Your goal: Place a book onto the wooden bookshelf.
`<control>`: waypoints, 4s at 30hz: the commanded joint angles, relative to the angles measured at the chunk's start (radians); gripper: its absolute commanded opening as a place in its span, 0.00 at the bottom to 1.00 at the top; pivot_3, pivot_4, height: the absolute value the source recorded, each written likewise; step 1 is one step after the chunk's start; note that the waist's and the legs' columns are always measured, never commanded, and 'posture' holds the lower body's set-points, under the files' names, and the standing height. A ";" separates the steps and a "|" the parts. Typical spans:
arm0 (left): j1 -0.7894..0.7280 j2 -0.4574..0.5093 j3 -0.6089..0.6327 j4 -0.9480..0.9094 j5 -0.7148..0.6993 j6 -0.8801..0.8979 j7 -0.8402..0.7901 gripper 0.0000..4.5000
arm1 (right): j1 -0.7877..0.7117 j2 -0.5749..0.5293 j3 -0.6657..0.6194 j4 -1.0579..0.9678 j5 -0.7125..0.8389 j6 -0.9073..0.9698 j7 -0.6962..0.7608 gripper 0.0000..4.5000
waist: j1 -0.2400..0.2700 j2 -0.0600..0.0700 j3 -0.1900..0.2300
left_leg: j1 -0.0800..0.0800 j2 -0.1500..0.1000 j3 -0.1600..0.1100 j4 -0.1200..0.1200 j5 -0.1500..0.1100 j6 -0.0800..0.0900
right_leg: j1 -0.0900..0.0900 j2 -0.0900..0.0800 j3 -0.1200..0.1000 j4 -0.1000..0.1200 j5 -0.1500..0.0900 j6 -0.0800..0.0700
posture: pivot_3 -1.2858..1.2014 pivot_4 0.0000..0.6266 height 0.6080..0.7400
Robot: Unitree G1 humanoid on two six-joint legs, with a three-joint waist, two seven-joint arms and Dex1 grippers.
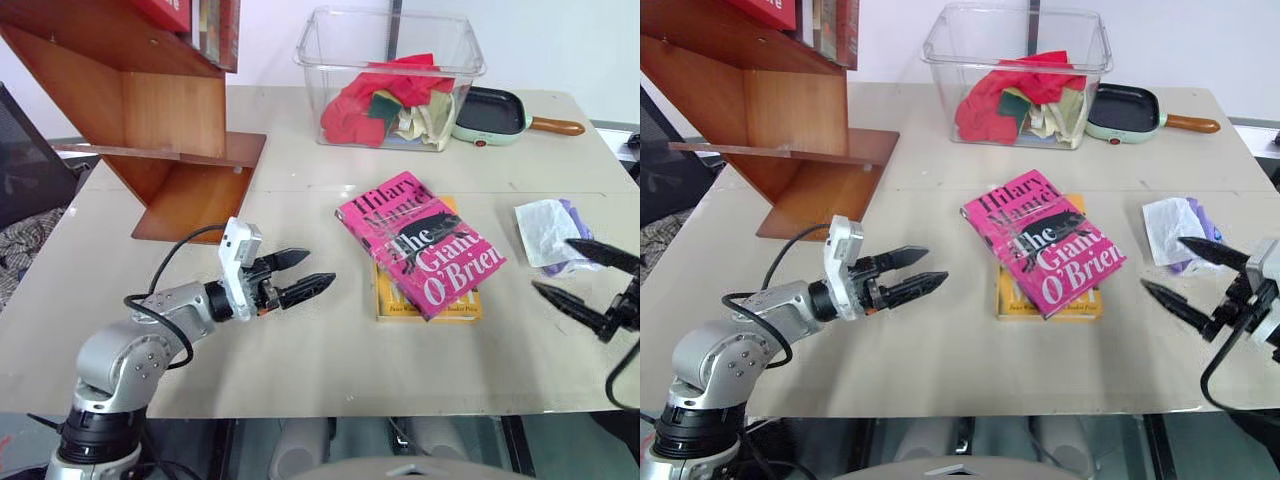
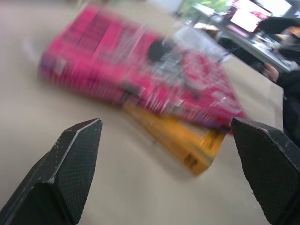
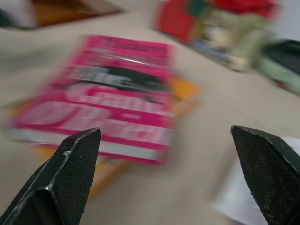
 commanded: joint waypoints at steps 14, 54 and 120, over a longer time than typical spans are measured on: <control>-0.452 -0.438 0.203 0.646 -0.376 0.332 0.583 1.00 | 0.257 0.143 -0.086 -0.298 0.119 -0.067 -0.034 0.99 | 0.023 -0.003 -0.001 | -0.001 -0.004 -0.002 0.003 0.000 0.000 | 0.001 -0.001 -0.002 0.000 0.003 -0.003 | 0.52 0.24 1.00; -0.528 -0.470 0.268 0.468 -0.257 0.310 0.437 0.00 | 0.216 0.166 0.021 -0.250 0.068 -0.173 -0.148 1.00 | 0.021 -0.003 -0.001 | -0.002 -0.004 -0.002 0.003 0.000 -0.001 | 0.000 -0.001 -0.001 0.000 0.001 -0.006 | 0.52 0.24 1.00; -0.534 0.790 -0.098 0.347 1.142 -0.670 -0.422 0.00 | -0.540 0.057 0.234 0.355 0.052 -0.270 0.129 1.00 | -0.001 0.005 0.006 | 0.000 -0.002 0.008 0.000 -0.001 0.001 | -0.004 0.001 0.002 0.007 0.002 -0.003 | 0.52 0.24 1.00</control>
